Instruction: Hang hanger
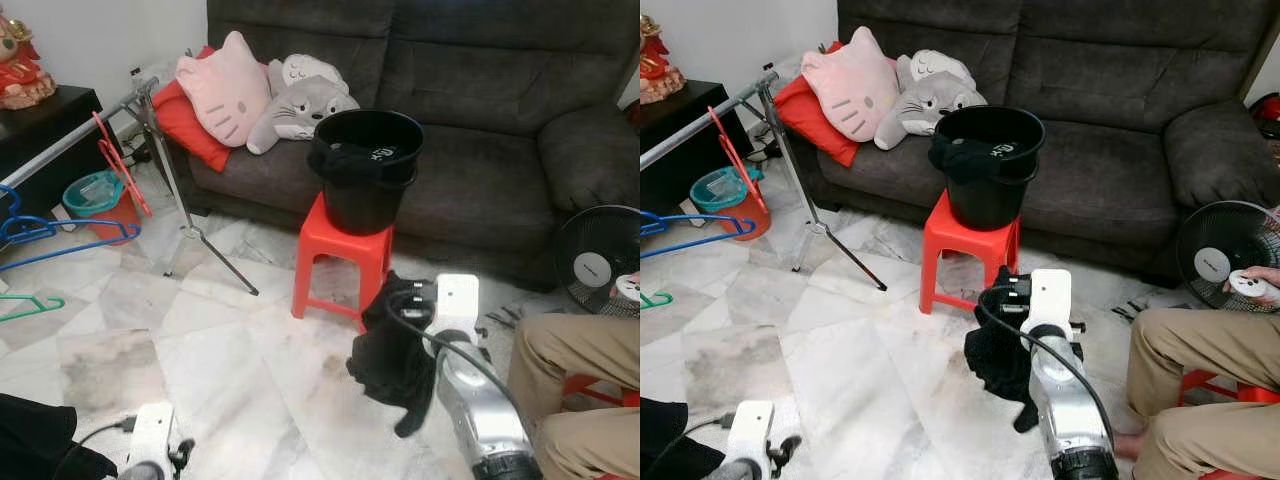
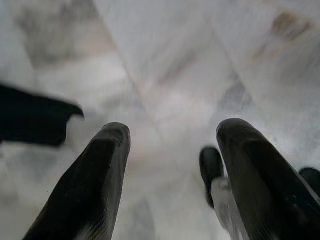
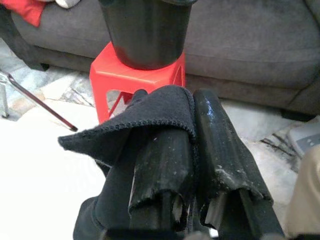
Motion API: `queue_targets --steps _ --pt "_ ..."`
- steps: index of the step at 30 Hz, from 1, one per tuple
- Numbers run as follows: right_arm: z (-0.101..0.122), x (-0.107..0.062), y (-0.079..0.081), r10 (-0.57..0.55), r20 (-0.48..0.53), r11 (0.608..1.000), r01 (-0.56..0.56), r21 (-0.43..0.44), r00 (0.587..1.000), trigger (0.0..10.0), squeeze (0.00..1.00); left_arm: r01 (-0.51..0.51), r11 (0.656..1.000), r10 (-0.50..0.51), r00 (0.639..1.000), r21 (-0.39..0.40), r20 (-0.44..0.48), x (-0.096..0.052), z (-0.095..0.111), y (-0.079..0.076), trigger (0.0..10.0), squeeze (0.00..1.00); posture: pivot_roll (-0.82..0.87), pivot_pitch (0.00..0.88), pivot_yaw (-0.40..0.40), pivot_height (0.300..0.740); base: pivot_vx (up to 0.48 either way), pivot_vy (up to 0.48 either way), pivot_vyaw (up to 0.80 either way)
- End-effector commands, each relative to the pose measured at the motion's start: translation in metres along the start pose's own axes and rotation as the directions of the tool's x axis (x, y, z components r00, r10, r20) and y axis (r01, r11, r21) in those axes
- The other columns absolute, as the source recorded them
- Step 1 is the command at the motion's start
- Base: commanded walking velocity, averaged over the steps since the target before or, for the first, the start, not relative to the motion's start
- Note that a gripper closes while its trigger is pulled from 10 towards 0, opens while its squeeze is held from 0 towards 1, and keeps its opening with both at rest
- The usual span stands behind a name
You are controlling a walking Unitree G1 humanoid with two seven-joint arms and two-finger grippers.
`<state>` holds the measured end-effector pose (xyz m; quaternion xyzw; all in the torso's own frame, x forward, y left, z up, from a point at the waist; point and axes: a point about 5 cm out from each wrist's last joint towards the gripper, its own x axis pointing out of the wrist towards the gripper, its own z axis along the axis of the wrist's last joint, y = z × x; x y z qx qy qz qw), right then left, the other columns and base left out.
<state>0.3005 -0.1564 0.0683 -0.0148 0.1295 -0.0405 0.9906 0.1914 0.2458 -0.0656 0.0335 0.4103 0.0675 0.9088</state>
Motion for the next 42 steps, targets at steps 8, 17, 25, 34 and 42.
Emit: queue_targets --steps 8,17,25,34,42 --pt "0.018 -0.003 -0.001 -0.016 0.113 0.999 0.011 0.047 0.993 10.0 0.0 -0.016 0.994 0.037 0.98 0.103 -0.196 -0.014 -0.047 0.016 10.0 0.0 -0.1 0.0 0.018 0.74 0.0 0.0 0.0" --pt "0.02 -0.003 -0.001 -0.013 0.127 0.999 0.008 0.042 0.992 10.0 0.0 -0.024 0.995 0.045 0.973 0.094 -0.225 -0.018 -0.057 0.016 10.0 0.0 -0.09 0.0 0.01 0.74 0.0 0.0 0.07" --pt "0.023 -0.002 -0.002 -0.014 0.135 0.999 0.008 0.046 0.991 10.0 0.0 -0.015 0.996 0.034 0.978 0.088 -0.208 -0.015 -0.052 0.011 10.0 0.0 -0.09 0.0 -0.002 0.74 0.0 0.0 0.75" --pt "0.025 -0.001 -0.003 -0.012 0.139 0.999 0.006 0.044 0.99 10.0 0.0 -0.012 0.997 0.027 0.978 0.073 -0.209 -0.015 -0.051 0.008 10.0 0.0 -0.09 0.0 -0.017 0.74 0.0 0.0 0.8" --pt "0.028 0.002 -0.004 -0.007 0.142 0.999 0.002 0.038 0.99 10.0 0.0 -0.007 0.998 0.019 0.977 0.057 -0.21 -0.014 -0.052 0.005 10.0 0.0 -0.09 0.0 -0.035 0.74 0.0 0.0 0.65"
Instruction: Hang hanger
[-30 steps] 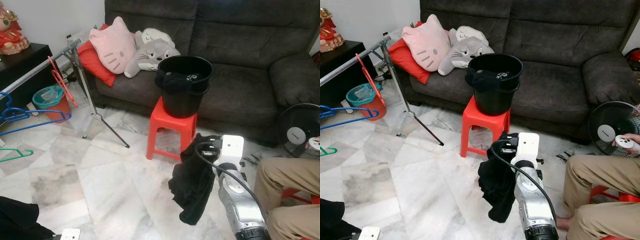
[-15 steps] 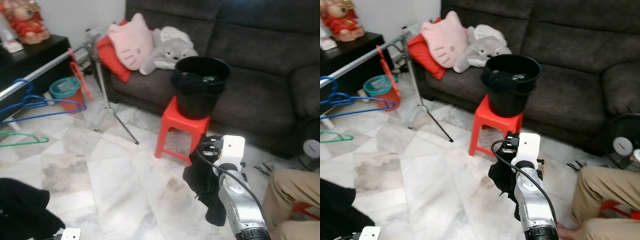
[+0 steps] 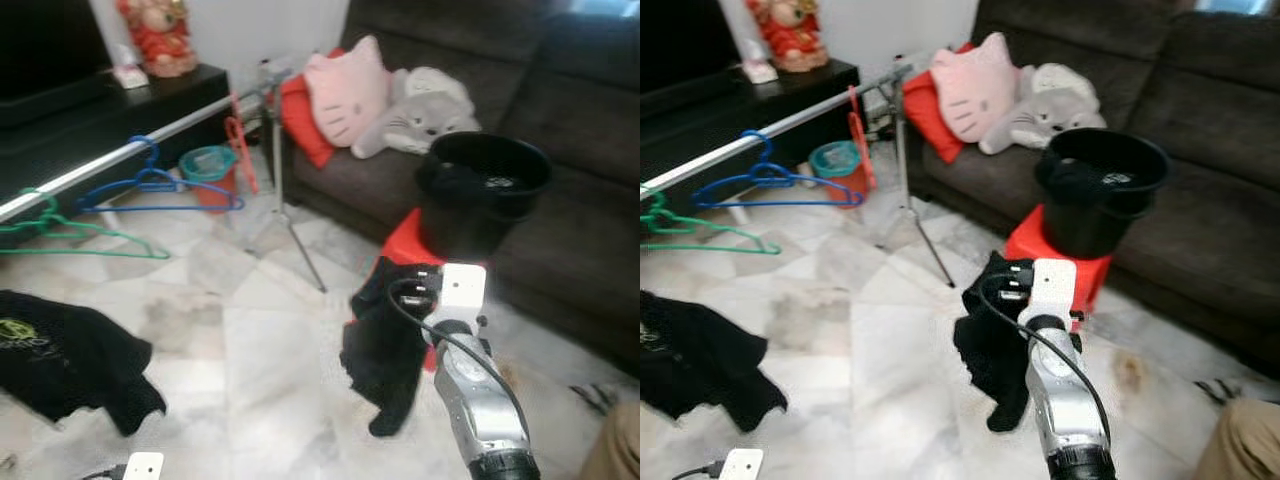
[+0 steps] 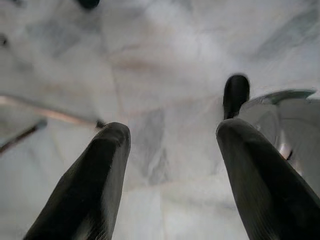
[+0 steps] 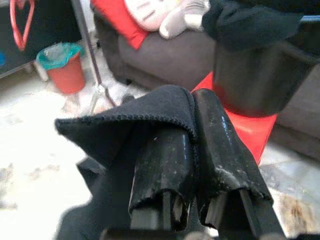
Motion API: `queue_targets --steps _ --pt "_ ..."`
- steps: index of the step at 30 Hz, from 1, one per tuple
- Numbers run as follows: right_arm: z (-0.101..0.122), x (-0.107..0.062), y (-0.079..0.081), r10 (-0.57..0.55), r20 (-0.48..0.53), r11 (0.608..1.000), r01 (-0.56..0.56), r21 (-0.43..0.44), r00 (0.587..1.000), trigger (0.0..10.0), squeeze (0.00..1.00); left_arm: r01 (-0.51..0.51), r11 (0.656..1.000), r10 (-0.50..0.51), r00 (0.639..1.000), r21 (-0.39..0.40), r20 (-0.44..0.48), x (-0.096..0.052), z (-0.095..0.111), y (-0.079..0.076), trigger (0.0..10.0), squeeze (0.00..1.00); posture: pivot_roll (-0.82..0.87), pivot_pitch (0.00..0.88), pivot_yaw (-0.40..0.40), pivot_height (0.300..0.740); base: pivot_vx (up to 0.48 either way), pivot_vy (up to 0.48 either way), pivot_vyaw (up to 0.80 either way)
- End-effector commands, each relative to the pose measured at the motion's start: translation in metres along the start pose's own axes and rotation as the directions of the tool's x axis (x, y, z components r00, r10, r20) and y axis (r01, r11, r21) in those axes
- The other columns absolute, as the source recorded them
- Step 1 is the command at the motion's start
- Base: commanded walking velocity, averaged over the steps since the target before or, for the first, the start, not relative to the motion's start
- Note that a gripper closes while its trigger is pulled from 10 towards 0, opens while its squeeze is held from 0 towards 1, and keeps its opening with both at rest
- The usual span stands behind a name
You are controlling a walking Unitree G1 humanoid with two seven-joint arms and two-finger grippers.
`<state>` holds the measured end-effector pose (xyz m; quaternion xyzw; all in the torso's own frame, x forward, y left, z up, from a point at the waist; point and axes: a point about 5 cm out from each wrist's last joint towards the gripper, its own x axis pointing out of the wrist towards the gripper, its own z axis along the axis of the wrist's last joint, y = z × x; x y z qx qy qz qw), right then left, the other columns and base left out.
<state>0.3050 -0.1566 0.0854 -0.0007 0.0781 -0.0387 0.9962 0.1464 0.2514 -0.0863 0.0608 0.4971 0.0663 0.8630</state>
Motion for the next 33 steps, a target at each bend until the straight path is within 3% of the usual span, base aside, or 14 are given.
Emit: queue_targets --steps 1,17,33 --pt "0.011 0.003 -0.003 -0.01 0.041 1.0 0.01 0.005 0.999 10.0 0.0 0.009 1.0 -0.009 1.0 -0.009 -0.02 0.0 -0.004 -0.003 10.0 0.0 -0.09 0.0 -0.035 0.74 0.0 0.0 0.63" --pt "0.009 0.006 0.007 0.022 0.034 1.0 -0.022 0.004 0.999 10.0 0.0 0.008 1.0 -0.008 0.999 -0.014 -0.034 -0.001 -0.01 -0.003 10.0 0.0 -0.09 0.0 -0.042 0.74 0.0 0.0 0.6" --pt "0.006 0.005 -0.001 0.015 0.036 1.0 -0.015 -0.012 0.999 10.0 0.0 0.011 0.999 -0.012 0.999 -0.034 -0.03 -0.001 -0.009 -0.012 10.0 0.0 -0.12 0.0 -0.041 0.74 0.0 0.0 0.6"
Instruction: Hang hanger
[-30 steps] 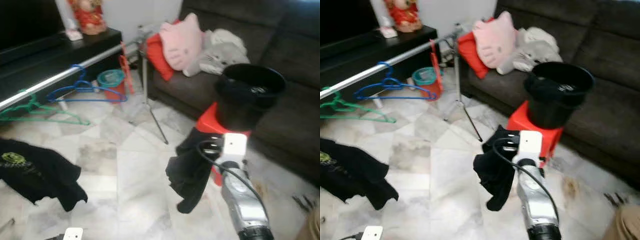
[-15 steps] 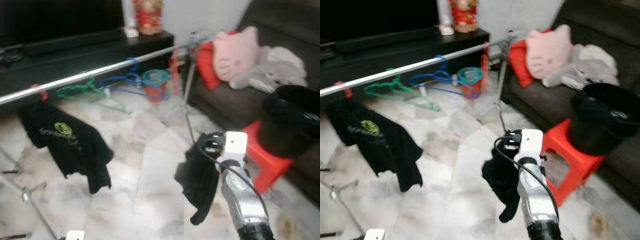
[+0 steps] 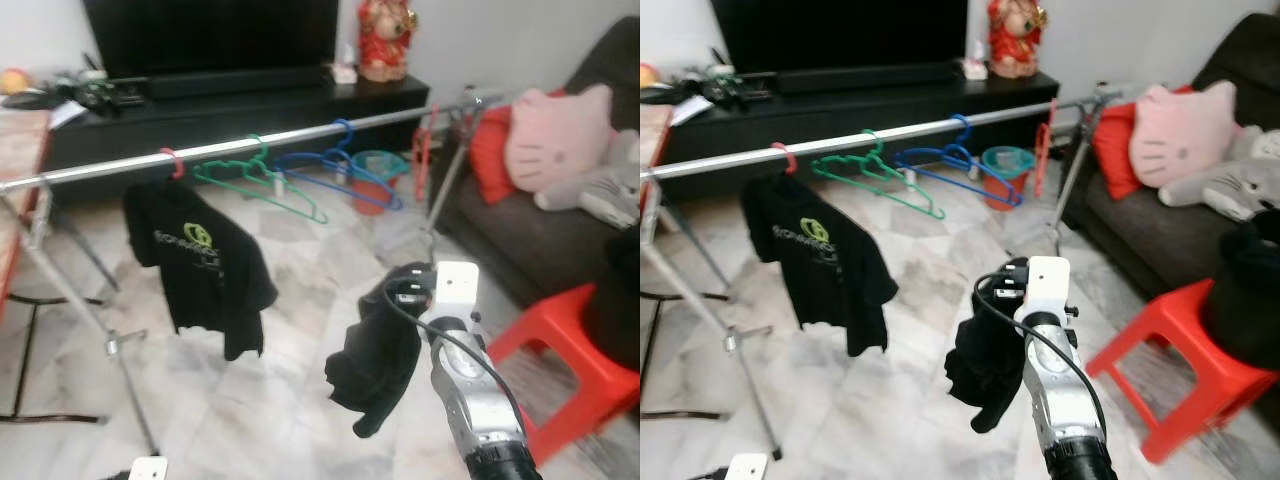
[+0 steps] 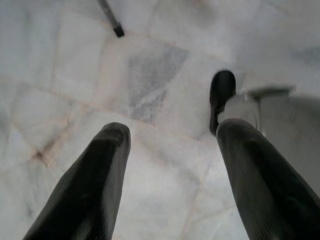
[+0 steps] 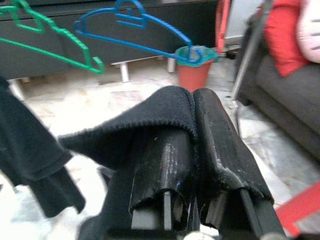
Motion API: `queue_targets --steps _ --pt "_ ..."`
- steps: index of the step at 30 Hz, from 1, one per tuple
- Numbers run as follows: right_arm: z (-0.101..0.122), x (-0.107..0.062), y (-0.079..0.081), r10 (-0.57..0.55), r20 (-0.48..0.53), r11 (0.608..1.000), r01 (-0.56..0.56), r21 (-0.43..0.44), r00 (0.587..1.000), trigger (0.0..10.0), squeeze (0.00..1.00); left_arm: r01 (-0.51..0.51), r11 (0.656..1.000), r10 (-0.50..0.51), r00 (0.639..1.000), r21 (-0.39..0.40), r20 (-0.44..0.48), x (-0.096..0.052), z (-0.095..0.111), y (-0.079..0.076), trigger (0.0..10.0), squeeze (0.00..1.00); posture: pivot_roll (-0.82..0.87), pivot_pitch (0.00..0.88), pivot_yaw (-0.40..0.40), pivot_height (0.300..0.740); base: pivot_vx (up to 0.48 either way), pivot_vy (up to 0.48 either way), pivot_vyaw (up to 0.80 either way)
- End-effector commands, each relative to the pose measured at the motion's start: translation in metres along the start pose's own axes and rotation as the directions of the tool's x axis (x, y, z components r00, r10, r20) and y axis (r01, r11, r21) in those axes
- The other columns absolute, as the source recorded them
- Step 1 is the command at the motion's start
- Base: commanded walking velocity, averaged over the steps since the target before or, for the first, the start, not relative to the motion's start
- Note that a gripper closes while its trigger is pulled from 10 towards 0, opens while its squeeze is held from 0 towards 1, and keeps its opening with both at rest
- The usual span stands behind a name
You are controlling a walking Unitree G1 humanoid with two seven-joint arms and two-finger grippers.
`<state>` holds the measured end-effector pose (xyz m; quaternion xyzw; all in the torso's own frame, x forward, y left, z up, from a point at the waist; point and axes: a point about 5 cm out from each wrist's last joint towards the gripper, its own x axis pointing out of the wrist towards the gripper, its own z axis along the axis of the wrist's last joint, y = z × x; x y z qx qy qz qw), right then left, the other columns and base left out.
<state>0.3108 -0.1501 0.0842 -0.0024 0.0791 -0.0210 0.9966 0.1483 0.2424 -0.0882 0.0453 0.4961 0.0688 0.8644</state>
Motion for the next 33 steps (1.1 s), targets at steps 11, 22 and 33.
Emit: queue_targets --steps 11,22,33 --pt "0.007 -0.002 -0.02 -0.036 0.039 0.999 0.037 -0.02 0.999 10.0 0.0 0.012 1.0 -0.012 0.999 -0.002 -0.046 -0.003 -0.018 -0.008 10.0 0.0 -0.12 0.0 -0.055 0.74 0.0 0.0 0.59" --pt "0.014 0.001 -0.034 0.015 0.06 0.999 -0.013 -0.03 0.998 10.0 0.0 0.034 0.999 -0.035 0.998 -0.011 -0.059 -0.004 -0.025 -0.017 10.0 0.0 -0.12 0.0 -0.066 0.74 0.0 0.0 0.0" --pt "0.003 -0.001 -0.028 0.091 0.001 0.994 -0.091 -0.063 0.996 10.0 0.0 0.018 1.0 -0.018 0.999 -0.007 -0.047 -0.003 -0.021 -0.01 10.0 0.0 -0.14 0.0 -0.045 0.74 0.0 0.0 0.0"
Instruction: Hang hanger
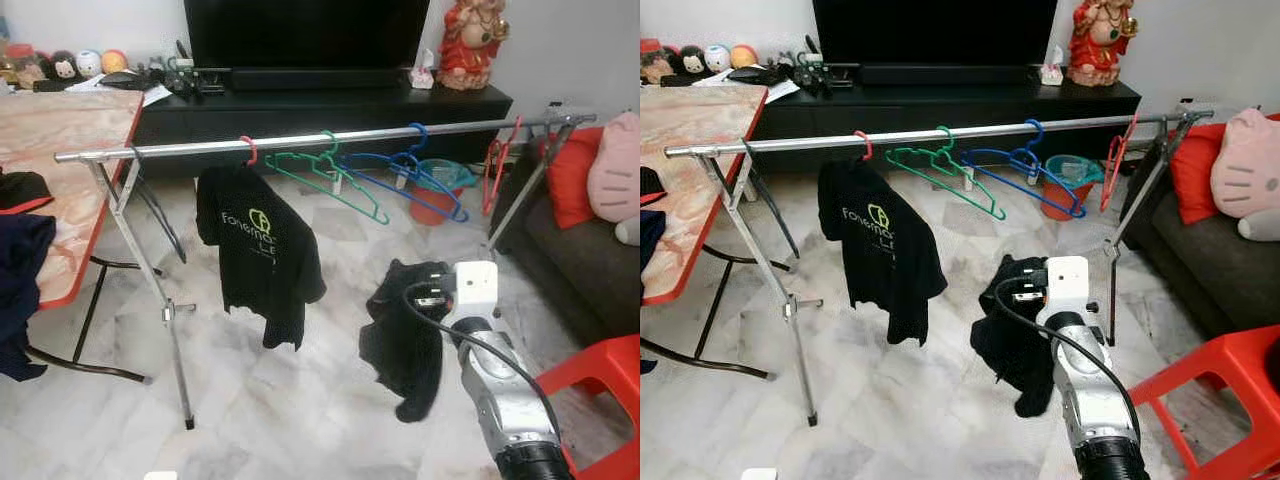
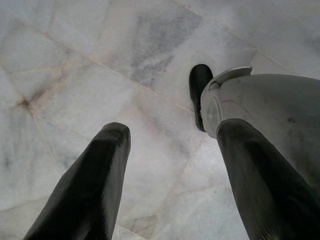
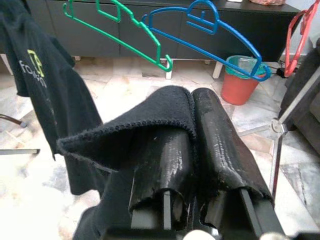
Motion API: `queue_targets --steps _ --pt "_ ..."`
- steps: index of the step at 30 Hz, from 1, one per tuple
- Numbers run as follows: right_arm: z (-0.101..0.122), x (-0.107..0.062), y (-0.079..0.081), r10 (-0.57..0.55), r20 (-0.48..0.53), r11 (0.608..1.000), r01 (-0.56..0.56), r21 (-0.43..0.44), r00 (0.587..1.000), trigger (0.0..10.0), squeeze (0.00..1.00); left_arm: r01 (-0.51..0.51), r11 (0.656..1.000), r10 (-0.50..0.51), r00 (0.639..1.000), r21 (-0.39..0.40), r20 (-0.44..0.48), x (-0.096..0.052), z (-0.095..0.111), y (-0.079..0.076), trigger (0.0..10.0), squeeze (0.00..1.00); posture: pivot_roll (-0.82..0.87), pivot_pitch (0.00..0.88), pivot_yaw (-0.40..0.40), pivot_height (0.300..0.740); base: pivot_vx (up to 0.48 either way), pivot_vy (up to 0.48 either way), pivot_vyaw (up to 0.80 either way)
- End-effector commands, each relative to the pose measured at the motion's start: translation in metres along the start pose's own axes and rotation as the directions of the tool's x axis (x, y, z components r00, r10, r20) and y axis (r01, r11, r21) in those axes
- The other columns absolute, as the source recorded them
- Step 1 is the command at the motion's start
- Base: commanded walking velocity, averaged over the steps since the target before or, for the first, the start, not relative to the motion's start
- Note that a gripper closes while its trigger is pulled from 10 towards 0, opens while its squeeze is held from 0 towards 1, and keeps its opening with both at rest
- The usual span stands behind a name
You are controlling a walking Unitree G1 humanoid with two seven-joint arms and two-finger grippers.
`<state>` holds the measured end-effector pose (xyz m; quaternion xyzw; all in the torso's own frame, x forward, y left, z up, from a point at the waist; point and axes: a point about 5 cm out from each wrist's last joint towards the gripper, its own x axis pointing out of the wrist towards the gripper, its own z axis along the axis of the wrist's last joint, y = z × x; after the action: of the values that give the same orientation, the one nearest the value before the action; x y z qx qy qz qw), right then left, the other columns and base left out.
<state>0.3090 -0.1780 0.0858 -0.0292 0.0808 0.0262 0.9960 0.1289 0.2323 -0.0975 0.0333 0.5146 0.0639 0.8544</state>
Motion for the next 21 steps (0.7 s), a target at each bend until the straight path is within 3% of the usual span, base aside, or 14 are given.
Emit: queue_targets --steps 1,11,21 --pt "0.001 0.0 0.0 0.003 0.005 1.0 -0.003 -0.001 1.0 10.0 0.0 -0.005 1.0 0.005 1.0 0.004 -0.004 0.0 0.0 0.001 10.0 0.0 -0.14 0.0 -0.042 0.74 0.0 0.0 0.0" --pt "0.002 0.004 0.014 0.033 0.011 0.999 -0.033 0.016 0.999 10.0 0.0 -0.012 0.999 0.012 1.0 0.032 -0.001 0.0 0.001 0.003 10.0 0.0 -0.13 0.0 -0.032 0.74 0.0 0.0 0.0" --pt "0.002 0.007 0.017 0.036 0.006 0.999 -0.036 0.01 0.999 10.0 0.0 -0.015 0.999 0.015 1.0 0.029 0.002 0.0 0.002 0.005 10.0 0.0 -0.13 0.0 -0.026 0.74 0.0 -0.266 0.0"
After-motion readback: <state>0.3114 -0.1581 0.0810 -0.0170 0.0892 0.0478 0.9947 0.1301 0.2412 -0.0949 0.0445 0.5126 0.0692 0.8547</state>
